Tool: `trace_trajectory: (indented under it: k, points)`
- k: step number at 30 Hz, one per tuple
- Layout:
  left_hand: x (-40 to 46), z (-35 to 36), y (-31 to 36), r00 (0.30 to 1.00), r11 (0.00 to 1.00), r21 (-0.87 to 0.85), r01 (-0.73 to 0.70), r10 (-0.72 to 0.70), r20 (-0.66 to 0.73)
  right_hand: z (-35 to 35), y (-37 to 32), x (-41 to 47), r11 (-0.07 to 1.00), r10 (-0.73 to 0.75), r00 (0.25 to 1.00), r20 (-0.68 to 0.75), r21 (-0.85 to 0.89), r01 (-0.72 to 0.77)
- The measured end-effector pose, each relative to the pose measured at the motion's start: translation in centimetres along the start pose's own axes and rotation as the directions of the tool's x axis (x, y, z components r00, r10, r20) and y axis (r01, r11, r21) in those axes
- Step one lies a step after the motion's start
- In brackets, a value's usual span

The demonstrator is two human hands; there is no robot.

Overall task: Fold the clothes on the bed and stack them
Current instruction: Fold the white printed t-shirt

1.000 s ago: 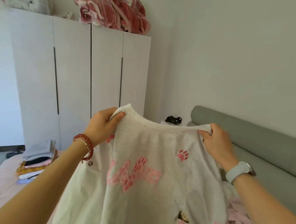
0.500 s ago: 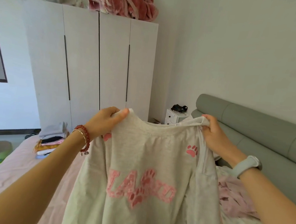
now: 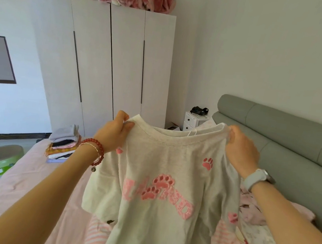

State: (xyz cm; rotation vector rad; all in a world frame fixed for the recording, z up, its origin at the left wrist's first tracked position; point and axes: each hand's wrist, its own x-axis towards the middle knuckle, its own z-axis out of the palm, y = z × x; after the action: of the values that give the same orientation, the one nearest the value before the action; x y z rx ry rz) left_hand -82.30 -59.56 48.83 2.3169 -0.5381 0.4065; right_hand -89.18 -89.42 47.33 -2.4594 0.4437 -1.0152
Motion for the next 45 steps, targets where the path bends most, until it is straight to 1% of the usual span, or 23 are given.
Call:
trace_trajectory:
  k: [1,2,3,5,6,7,8,9,10,12,14,16,20,24,26,29,31,33,35,38,41,42,45]
  points:
    - [-0.2,0.2,-0.1,1.000,0.999,-0.036,0.005,-0.006,-0.017,0.1,-0.3,0.0,0.988,0.091,0.996,-0.025,0.129,-0.087]
    - [-0.4,0.4,-0.3,0.999,0.998,-0.067,-0.009,0.006,-0.041,0.3,-0.6,0.0,0.962,0.145,0.987,-0.073,0.242,-0.123]
    - [-0.6,0.6,-0.7,0.998,0.995,-0.098,-0.031,0.025,-0.059,0.5,-0.8,-0.1,0.948,0.139,0.981,-0.135,0.306,-0.092]
    - [-1.1,1.0,-1.5,0.997,0.987,-0.145,-0.072,0.066,-0.042,1.5,-1.0,-1.0,0.940,0.003,0.984,-0.179,0.336,0.058]
    - [-1.4,1.3,-2.0,0.996,0.984,-0.155,-0.086,0.084,-0.018,2.4,-1.0,-2.0,0.926,-0.073,0.989,-0.131,0.360,0.116]
    - [-1.6,1.7,-2.3,0.995,0.982,-0.167,-0.094,0.095,0.000,3.9,-0.7,-3.2,0.903,-0.140,0.990,-0.022,0.406,0.137]
    - [-1.7,2.1,-2.6,0.995,0.979,-0.179,-0.097,0.100,0.006,5.4,-0.4,-4.8,0.880,-0.189,0.972,0.137,0.463,0.106]
    - [-1.7,2.5,-2.7,0.995,0.977,-0.190,-0.094,0.095,-0.002,7.1,-0.1,-6.5,0.857,-0.222,0.925,0.308,0.515,0.034]
    - [-1.7,2.9,-2.7,0.996,0.976,-0.200,-0.086,0.083,-0.027,8.6,0.1,-8.2,0.835,-0.251,0.849,0.465,0.547,-0.053]
    - [-1.3,3.4,-2.5,0.994,0.969,-0.234,-0.074,0.054,-0.092,11.4,-0.1,-10.8,0.836,-0.283,0.686,0.670,0.523,-0.165]
    - [-0.9,3.5,-2.1,0.987,0.962,-0.257,-0.095,0.058,-0.149,13.2,-1.0,-12.3,0.872,-0.310,0.591,0.745,0.471,-0.135]
    - [-0.7,3.3,-1.9,0.979,0.952,-0.284,-0.115,0.059,-0.197,14.3,-2.0,-12.9,0.900,-0.307,0.583,0.753,0.428,-0.080]
    - [-0.5,2.4,-2.2,0.969,0.941,-0.310,-0.133,0.058,-0.240,15.5,-3.4,-13.2,0.837,-0.281,0.578,0.766,0.490,-0.243]
    - [-1.0,1.6,-3.0,0.976,0.950,-0.294,-0.104,0.040,-0.216,17.5,-3.3,-12.9,0.896,-0.221,0.747,0.627,0.434,-0.099]
    - [-1.5,0.7,-4.0,0.978,0.957,-0.283,-0.064,0.004,-0.206,17.5,-2.1,-12.1,0.887,-0.103,0.840,0.533,0.431,-0.165]
    - [-2.9,-0.7,-5.9,0.991,0.960,-0.280,-0.032,-0.006,-0.132,15.4,-0.1,-9.9,0.863,0.080,0.955,0.285,0.459,-0.209]
    - [-3.7,-0.9,-6.6,0.997,0.946,-0.325,0.002,-0.027,-0.071,13.5,-0.1,-8.0,0.865,0.101,0.991,0.089,0.483,-0.132]
    - [-4.2,-0.9,-6.6,0.994,0.910,-0.411,0.048,-0.084,-0.069,11.9,-0.9,-6.2,0.873,0.029,0.996,-0.083,0.487,0.015]
    - [-3.9,-1.1,-6.0,0.983,0.876,-0.480,0.041,-0.121,-0.136,10.4,-1.6,-4.5,0.881,-0.118,0.957,-0.266,0.416,0.224]
    - [-2.9,-1.5,-5.1,0.944,0.927,-0.373,-0.023,-0.103,-0.313,8.1,-1.9,-2.1,0.840,-0.311,0.844,-0.438,0.290,0.459]
    - [-1.6,-0.9,-5.1,0.879,0.959,-0.265,-0.099,-0.041,-0.475,7.6,-1.7,0.0,0.798,-0.418,0.751,-0.512,0.189,0.573]
    - [-1.0,-0.4,-5.5,0.867,0.963,-0.241,-0.118,-0.019,-0.498,7.9,-1.4,0.7,0.799,-0.432,0.747,-0.505,0.170,0.577]
    - [1.6,1.8,-7.1,0.879,0.977,-0.193,-0.087,-0.016,-0.476,10.4,0.0,2.4,0.839,-0.429,0.807,-0.407,0.151,0.522]
